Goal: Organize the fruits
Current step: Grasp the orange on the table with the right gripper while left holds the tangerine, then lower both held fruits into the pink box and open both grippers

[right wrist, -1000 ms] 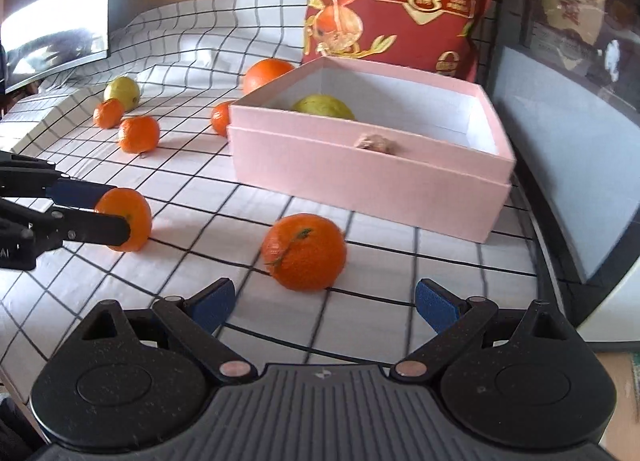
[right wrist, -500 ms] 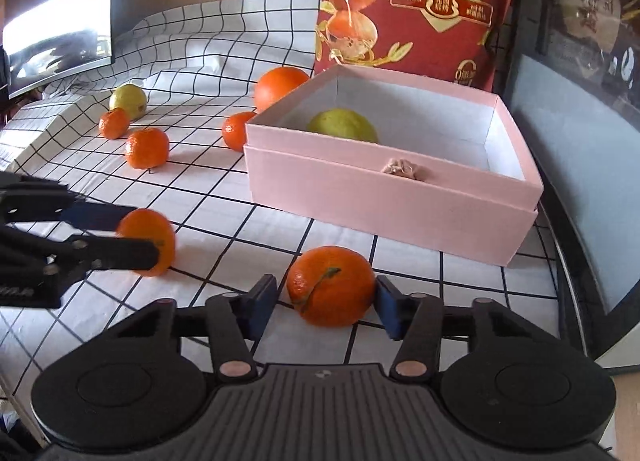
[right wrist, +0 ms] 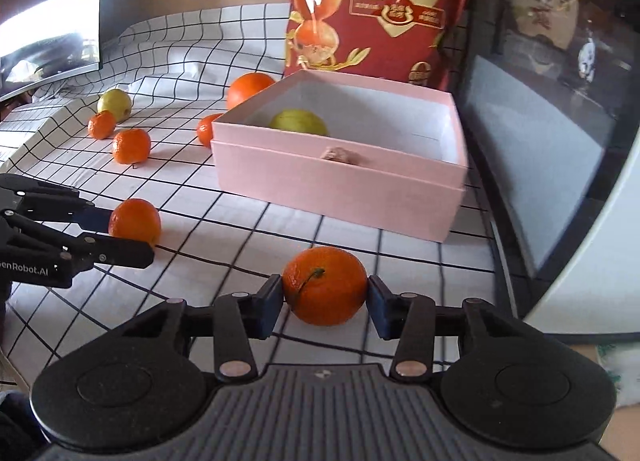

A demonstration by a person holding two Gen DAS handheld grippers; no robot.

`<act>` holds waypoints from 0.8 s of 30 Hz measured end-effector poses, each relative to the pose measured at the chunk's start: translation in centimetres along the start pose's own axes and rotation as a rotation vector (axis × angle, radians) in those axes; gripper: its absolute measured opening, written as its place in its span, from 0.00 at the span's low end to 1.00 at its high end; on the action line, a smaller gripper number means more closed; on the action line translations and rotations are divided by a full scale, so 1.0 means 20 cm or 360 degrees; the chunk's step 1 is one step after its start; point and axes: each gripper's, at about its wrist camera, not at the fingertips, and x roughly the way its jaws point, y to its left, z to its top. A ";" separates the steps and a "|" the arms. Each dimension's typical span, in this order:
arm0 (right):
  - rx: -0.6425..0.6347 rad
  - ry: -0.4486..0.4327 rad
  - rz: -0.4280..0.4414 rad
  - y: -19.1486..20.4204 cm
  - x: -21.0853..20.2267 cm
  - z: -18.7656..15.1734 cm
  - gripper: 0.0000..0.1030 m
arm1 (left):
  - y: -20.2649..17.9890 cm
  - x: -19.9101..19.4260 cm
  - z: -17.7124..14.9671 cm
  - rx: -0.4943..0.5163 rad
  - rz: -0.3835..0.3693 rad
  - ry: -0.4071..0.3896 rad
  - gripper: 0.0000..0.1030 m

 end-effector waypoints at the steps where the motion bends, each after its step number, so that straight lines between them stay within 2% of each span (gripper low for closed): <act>1: -0.0002 -0.0009 -0.0007 -0.01 -0.02 0.00 0.44 | -0.01 0.00 0.01 -0.0016 -0.0047 -0.0007 0.44; 5: -0.0032 -0.0039 -0.0033 -0.02 -0.06 -0.01 0.44 | -0.09 0.02 0.18 -0.0034 -0.0185 -0.0073 0.44; 8: -0.0040 -0.0047 -0.0033 -0.02 -0.07 -0.02 0.44 | -0.15 0.09 0.39 0.0035 -0.0196 -0.0173 0.44; 10: -0.0045 -0.0058 -0.0021 -0.01 -0.08 -0.01 0.44 | -0.14 0.18 0.54 -0.0018 -0.0253 -0.0164 0.44; 12: -0.0052 -0.0083 -0.0012 -0.01 -0.10 0.01 0.44 | -0.12 0.32 0.67 -0.0091 -0.0304 -0.0103 0.44; 14: -0.0058 -0.0124 -0.0017 -0.01 -0.14 0.04 0.44 | -0.09 0.45 0.74 -0.0142 -0.0283 -0.0062 0.44; 17: -0.0060 -0.0216 -0.0023 -0.02 -0.21 0.11 0.44 | -0.05 0.54 0.77 -0.0152 -0.0215 -0.0103 0.45; 20: -0.0070 -0.0284 -0.0039 -0.04 -0.26 0.16 0.44 | 0.04 0.52 0.73 -0.0219 -0.0252 -0.0176 0.46; 24: -0.0066 -0.0289 -0.0064 -0.05 -0.23 0.21 0.44 | 0.16 0.44 0.67 -0.0284 -0.0287 -0.0189 0.46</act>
